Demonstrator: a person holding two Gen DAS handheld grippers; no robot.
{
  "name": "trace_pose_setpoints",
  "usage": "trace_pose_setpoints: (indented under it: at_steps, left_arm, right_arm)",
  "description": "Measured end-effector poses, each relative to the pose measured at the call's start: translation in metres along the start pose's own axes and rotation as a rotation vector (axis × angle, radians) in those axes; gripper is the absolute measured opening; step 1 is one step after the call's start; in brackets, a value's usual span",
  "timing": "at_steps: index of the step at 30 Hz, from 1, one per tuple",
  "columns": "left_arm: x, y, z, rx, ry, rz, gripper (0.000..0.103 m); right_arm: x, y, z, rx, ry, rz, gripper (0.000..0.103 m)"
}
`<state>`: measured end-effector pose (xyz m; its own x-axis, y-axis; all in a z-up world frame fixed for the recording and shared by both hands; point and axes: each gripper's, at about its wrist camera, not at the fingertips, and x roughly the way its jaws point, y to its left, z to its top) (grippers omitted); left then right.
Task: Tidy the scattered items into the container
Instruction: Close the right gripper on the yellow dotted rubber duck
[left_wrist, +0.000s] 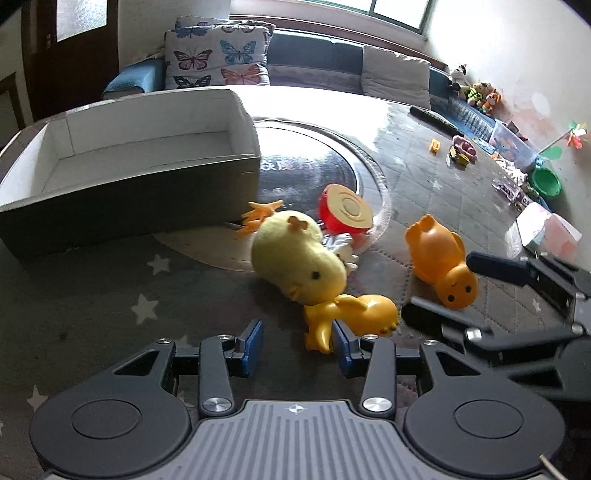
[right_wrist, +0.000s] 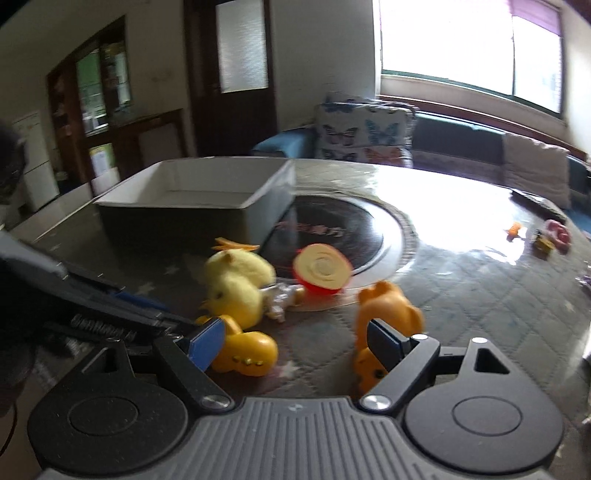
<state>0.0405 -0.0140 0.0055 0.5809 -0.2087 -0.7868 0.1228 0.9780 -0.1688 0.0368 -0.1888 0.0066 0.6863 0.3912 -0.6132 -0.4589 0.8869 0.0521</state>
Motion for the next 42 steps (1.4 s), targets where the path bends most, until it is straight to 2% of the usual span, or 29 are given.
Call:
trace_pose_setpoints:
  at_steps: [7, 12, 19, 21, 25, 38, 42]
  left_arm:
    - [-0.003, 0.008, -0.001, -0.033, 0.0, -0.014, 0.042]
    - [-0.007, 0.011, 0.0, -0.061, -0.005, -0.074, 0.042]
    - [0.0, 0.008, 0.003, -0.082, 0.012, -0.119, 0.042]
    - [0.002, 0.008, 0.003, -0.092, 0.022, -0.138, 0.042]
    - [0.008, 0.01, 0.004, -0.106, 0.031, -0.156, 0.043]
    - [0.02, 0.019, 0.01, -0.138, 0.049, -0.243, 0.043]
    - [0.021, 0.024, 0.01, -0.15, 0.044, -0.257, 0.041]
  right_arm:
    - [0.014, 0.013, -0.009, -0.045, 0.051, 0.078, 0.086]
    - [0.024, 0.02, -0.011, -0.065, 0.076, 0.095, 0.082]
    - [0.032, 0.027, -0.014, -0.087, 0.098, 0.12, 0.068]
    - [0.034, 0.027, -0.015, -0.089, 0.104, 0.121, 0.067]
    - [0.038, 0.027, -0.016, -0.081, 0.116, 0.131, 0.053]
    - [0.041, 0.033, -0.015, -0.097, 0.125, 0.101, 0.051]
    - [0.04, 0.036, -0.015, -0.098, 0.128, 0.096, 0.047]
